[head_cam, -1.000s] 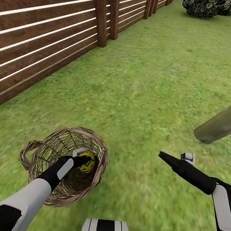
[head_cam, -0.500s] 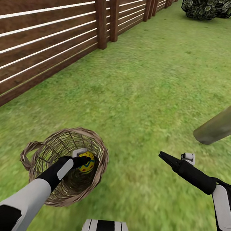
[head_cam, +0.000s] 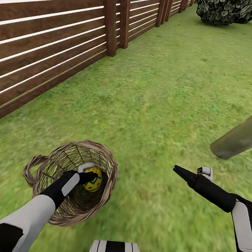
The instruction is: Take the three Easter eggs out of the wicker basket on the lawn in the garden, then place them on the lawn next to a single tree (choose any tree) so that all three eggs are next to the same tree and none are left in the basket.
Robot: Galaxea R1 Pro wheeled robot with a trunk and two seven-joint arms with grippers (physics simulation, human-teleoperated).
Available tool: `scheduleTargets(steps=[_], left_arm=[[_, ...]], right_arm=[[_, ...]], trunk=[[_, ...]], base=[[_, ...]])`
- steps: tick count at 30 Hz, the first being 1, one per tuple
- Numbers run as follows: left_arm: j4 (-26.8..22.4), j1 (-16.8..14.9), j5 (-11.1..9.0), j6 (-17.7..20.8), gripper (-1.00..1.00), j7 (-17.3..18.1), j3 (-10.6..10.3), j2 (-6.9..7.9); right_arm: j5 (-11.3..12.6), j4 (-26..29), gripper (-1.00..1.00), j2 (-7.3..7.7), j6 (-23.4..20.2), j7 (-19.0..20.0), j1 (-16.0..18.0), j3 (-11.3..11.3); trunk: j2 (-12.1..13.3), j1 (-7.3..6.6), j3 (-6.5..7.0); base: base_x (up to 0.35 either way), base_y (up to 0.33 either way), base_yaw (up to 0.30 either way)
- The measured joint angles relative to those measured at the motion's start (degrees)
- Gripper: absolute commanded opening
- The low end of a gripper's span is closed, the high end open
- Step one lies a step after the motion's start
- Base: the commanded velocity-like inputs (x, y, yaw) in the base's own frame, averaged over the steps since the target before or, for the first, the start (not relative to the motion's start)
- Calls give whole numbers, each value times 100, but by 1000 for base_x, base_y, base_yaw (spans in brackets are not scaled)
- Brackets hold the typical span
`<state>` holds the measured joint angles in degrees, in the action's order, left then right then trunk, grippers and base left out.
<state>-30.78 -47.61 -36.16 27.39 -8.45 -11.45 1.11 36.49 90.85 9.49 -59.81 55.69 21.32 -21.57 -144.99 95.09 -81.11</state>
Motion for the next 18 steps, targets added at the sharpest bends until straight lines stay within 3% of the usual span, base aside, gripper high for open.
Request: scheduleTargets(steps=[18], left_arm=[[12, -4, -8, 1127, -100, -523, 12, 72]], right_arm=[[4, 3, 100, 0, 0, 0, 0, 0]], trunk=[[24, -47, 398]], base=[[0, 0, 0]])
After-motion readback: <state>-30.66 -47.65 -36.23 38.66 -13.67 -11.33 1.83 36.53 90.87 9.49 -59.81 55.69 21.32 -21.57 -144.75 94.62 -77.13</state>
